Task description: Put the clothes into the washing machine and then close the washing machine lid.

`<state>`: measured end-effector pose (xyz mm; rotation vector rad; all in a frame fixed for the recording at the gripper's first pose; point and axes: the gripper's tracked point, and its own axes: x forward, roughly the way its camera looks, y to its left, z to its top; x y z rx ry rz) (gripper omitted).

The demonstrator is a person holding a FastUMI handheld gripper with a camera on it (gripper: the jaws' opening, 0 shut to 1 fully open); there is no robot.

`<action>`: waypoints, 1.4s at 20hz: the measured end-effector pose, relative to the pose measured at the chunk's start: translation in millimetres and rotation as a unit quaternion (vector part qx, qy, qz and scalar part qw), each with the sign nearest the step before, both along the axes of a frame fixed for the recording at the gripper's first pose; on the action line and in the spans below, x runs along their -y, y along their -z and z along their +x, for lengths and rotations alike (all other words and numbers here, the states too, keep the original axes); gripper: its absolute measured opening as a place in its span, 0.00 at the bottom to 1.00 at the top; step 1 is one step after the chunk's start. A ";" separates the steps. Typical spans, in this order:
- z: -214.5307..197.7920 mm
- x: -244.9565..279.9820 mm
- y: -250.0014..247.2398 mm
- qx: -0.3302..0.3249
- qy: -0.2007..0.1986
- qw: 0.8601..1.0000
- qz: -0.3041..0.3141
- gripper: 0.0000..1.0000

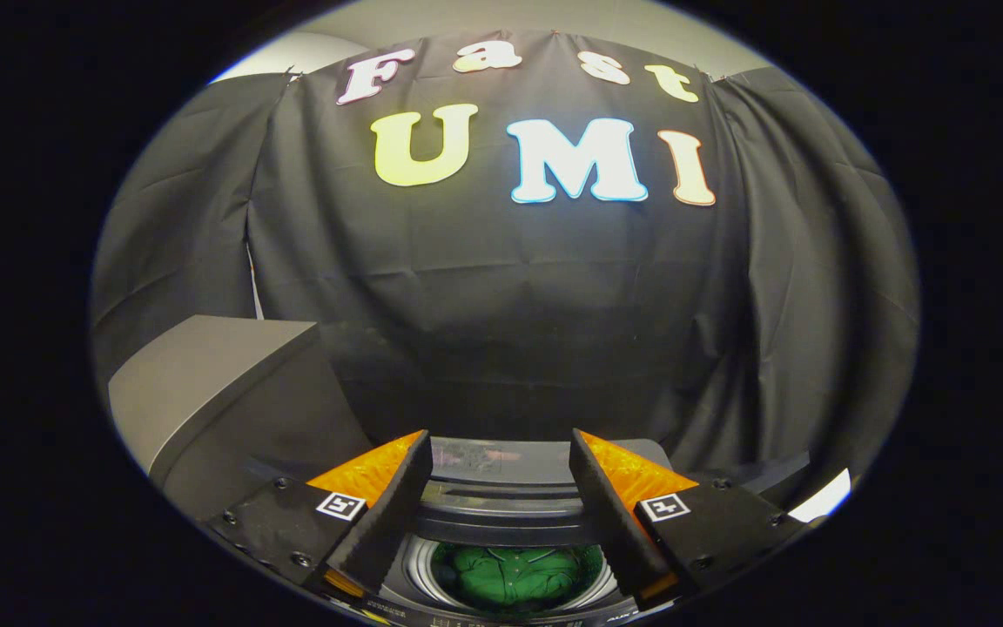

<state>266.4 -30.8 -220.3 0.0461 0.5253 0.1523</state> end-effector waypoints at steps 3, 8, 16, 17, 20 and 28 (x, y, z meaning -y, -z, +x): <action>-16.5 8.3 26.3 -0.034 0.005 0.999 -0.018 0.99; -47.2 14.3 66.3 -0.077 0.012 0.997 -0.010 0.99; -69.3 14.6 86.0 -0.104 0.015 0.994 -0.004 0.97; -69.0 14.0 85.1 -0.104 0.015 0.994 -0.003 0.97; -71.7 11.2 84.1 -0.105 0.015 0.994 -0.002 0.97; -77.1 4.0 62.4 -0.089 0.017 0.996 0.000 0.97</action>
